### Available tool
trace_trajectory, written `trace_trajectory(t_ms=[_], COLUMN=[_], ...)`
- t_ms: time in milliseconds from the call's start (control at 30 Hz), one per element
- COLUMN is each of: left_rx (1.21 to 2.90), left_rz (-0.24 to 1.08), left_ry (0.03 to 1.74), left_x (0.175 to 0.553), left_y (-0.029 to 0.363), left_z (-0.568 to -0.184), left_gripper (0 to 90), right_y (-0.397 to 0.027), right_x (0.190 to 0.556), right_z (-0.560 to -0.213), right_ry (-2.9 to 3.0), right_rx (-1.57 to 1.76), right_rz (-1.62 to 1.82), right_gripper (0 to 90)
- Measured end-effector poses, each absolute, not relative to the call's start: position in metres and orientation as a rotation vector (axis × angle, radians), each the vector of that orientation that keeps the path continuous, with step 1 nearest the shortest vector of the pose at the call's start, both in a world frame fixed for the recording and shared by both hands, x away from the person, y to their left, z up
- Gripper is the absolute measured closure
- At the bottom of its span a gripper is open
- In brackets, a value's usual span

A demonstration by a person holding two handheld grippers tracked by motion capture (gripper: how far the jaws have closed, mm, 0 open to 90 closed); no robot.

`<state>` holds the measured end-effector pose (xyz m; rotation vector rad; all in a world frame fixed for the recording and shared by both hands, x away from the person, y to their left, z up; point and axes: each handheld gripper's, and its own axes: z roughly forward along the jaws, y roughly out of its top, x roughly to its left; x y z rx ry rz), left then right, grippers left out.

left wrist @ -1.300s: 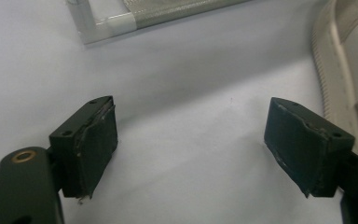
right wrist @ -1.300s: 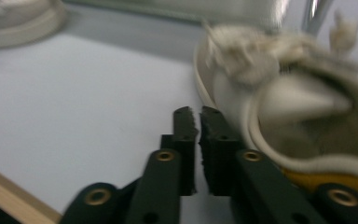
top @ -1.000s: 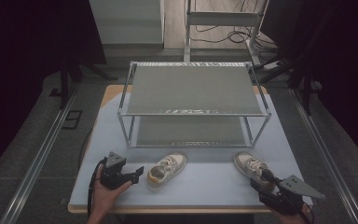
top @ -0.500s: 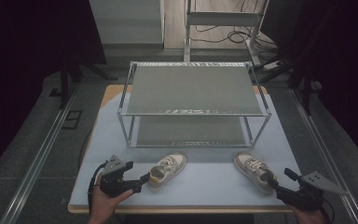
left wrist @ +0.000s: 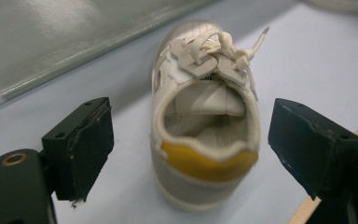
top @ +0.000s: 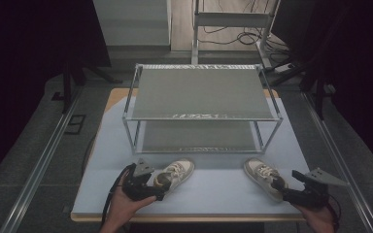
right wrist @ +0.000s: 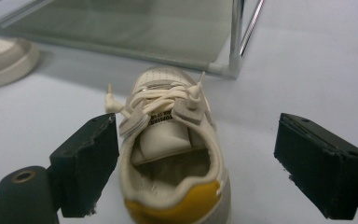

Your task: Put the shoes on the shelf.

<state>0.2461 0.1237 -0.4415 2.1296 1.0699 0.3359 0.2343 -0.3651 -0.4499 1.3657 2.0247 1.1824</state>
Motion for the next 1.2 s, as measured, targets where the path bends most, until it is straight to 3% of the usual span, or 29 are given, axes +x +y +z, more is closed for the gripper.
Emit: trace_trajectory(t_ms=[633,1200], left_rx=[2.383,2.526], left_rz=[0.250,0.198], left_ry=[1.057,1.119], left_x=[0.277,0.296], left_y=[0.089,0.069], left_z=[-0.431,-0.443], left_gripper=[11.7,11.8], right_y=[-0.343,-0.332], right_x=[0.273,0.283], right_z=[-0.443,-0.453], right_ry=[2.348,2.454], right_rx=[1.387,1.390], right_rz=[0.846,0.684], right_gripper=[8.0,6.1])
